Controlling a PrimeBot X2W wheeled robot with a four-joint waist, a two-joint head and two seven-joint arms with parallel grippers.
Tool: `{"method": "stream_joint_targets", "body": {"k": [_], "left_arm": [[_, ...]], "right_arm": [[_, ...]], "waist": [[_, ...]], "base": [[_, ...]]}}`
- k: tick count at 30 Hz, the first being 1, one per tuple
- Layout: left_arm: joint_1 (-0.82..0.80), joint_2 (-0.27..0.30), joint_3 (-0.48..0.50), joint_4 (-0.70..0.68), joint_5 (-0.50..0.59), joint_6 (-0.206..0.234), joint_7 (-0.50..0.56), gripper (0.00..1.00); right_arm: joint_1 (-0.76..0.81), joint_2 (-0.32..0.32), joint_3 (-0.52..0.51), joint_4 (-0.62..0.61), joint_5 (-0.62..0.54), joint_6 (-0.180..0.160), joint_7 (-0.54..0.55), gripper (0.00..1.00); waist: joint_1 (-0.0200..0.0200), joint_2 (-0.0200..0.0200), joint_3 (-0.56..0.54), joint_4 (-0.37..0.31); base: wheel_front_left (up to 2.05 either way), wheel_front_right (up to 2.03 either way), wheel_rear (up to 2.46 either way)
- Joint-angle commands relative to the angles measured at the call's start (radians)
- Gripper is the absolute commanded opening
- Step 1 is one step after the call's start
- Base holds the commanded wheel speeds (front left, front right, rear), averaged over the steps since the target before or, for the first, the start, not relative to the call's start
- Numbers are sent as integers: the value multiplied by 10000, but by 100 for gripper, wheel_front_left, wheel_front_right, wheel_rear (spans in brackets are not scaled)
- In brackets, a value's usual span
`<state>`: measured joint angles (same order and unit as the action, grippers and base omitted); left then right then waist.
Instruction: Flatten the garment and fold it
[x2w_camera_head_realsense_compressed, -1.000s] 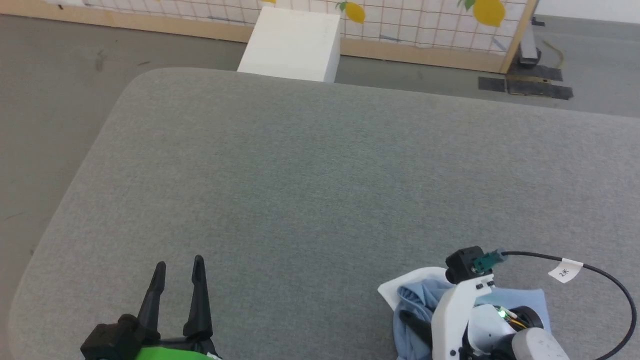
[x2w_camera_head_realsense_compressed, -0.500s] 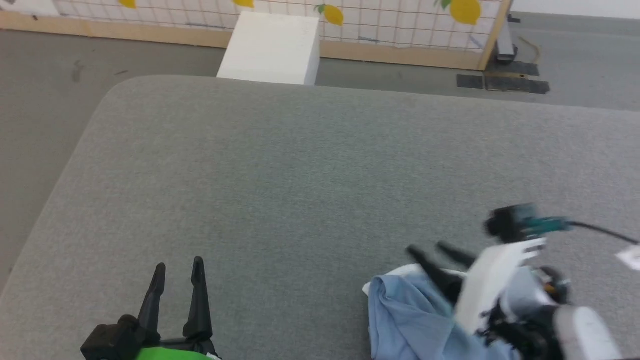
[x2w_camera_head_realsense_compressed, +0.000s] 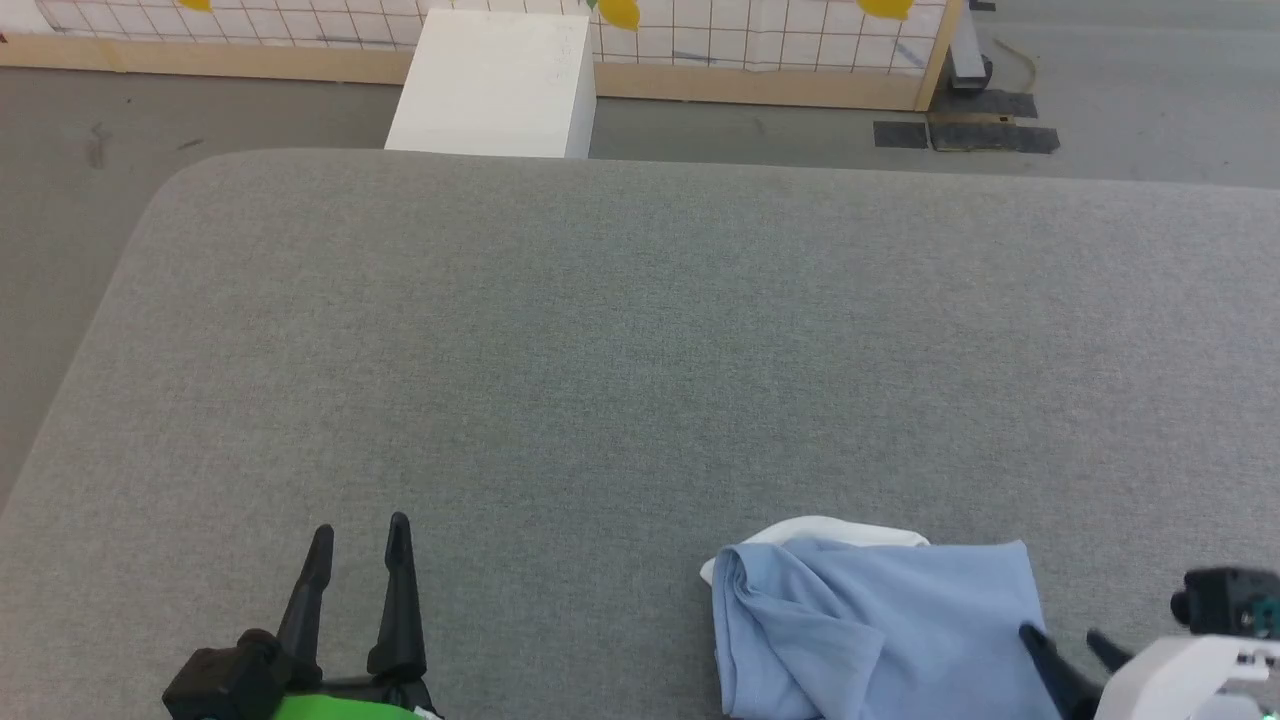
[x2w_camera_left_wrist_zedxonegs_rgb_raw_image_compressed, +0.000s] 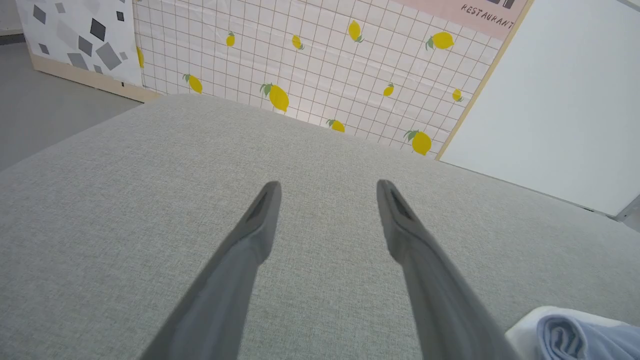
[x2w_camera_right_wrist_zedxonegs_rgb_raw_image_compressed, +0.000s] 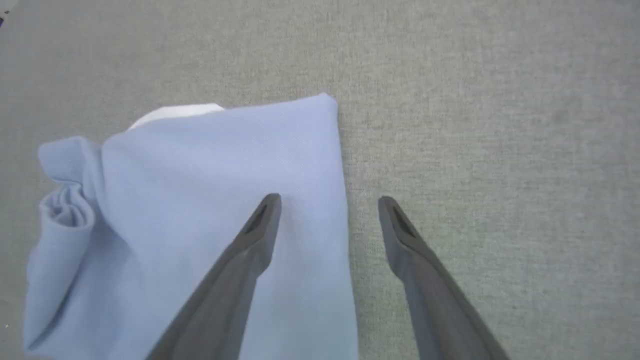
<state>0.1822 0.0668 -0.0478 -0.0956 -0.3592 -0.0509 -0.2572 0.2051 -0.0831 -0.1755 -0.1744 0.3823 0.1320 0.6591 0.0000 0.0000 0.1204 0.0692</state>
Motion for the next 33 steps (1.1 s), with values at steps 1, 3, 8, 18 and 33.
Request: {"method": "stream_joint_targets", "body": {"k": [1,3,8,18,33], "left_arm": [[-139,87,-6,7,26,-36,-11,100],[-147,130,-16,-6,26,-34,36,100],[-151,265,-9,-115,10,-22,191,100],[-86,377,-60,-206,-27,46,382,100],[-266,345,-322,-586,106,164,271,100]], "right_arm": [[114,58,-20,175,-56,-13,-60,100],[212,147,-40,499,-9,-13,-4,100],[62,261,25,1276,65,-13,-81,100],[-521,320,378,2573,340,-13,-356,0],[-2071,-405,1418,1233,136,-13,-86,0]], "waist": [[0,0,12,20],[0,0,14,42],[0,0,42,115],[0,0,-183,199],[0,0,-16,-786]], "base": [[0,0,0],[0,0,0],[0,0,0],[0,0,0],[0,0,0]]}}
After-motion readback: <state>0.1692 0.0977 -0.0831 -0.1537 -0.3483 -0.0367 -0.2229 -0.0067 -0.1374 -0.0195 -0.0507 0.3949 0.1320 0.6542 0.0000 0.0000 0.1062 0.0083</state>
